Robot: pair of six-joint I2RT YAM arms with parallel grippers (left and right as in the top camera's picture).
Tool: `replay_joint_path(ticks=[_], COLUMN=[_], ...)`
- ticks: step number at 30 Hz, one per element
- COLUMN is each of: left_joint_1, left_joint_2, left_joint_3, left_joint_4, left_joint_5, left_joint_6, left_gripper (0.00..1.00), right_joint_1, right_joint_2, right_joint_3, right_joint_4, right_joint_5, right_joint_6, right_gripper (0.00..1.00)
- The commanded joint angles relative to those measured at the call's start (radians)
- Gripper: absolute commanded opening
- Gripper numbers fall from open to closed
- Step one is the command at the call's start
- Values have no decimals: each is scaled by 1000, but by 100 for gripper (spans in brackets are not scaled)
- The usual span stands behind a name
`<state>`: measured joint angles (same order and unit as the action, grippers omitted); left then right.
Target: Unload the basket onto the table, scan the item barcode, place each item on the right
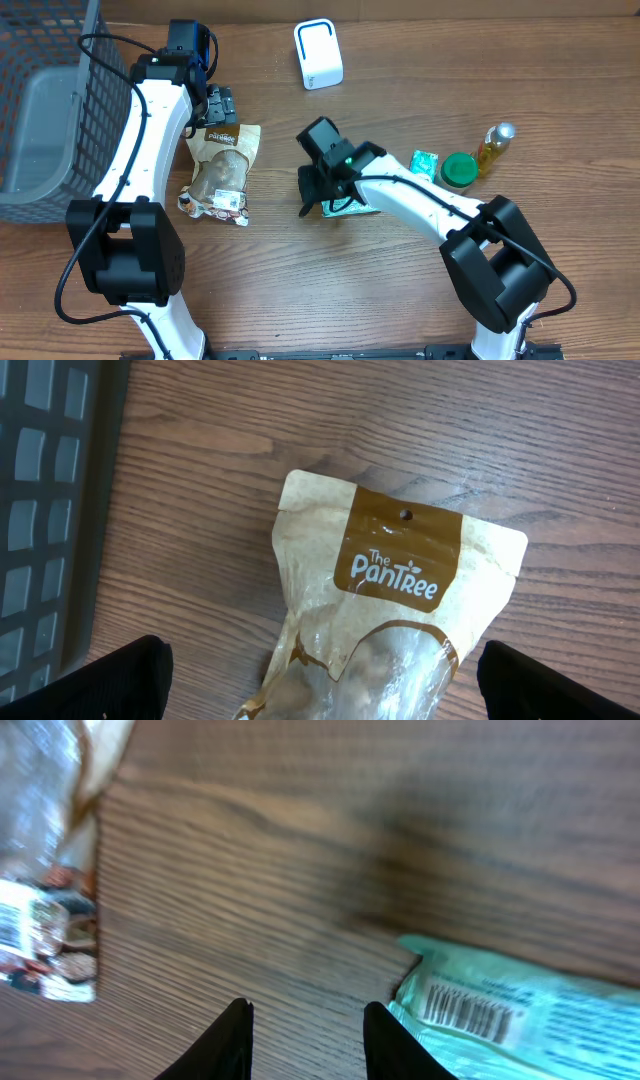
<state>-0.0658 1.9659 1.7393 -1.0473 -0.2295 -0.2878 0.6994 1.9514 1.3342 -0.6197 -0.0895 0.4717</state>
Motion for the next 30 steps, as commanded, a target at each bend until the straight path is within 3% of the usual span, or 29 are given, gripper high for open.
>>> replay_joint_path(ticks=[1,19,30], left_joint_1=[-7,-7,-7], left_joint_2=[-4,-4,-4], left_joint_3=[12,12,12], left_joint_4=[2,2,2], left_joint_5=[-13,-13,-13], left_joint_6=[0,0,0], left_gripper=[100,100,99], right_joint_1=[5,-10,-123], right_joint_2=[-10,-10,-10], right_joint_3=[-47,-63,-36], right_joint_4=[29,-86,-252], right_joint_5=[26,99,88], right_joint_6=[28,108,127], right_gripper=[32,31,32])
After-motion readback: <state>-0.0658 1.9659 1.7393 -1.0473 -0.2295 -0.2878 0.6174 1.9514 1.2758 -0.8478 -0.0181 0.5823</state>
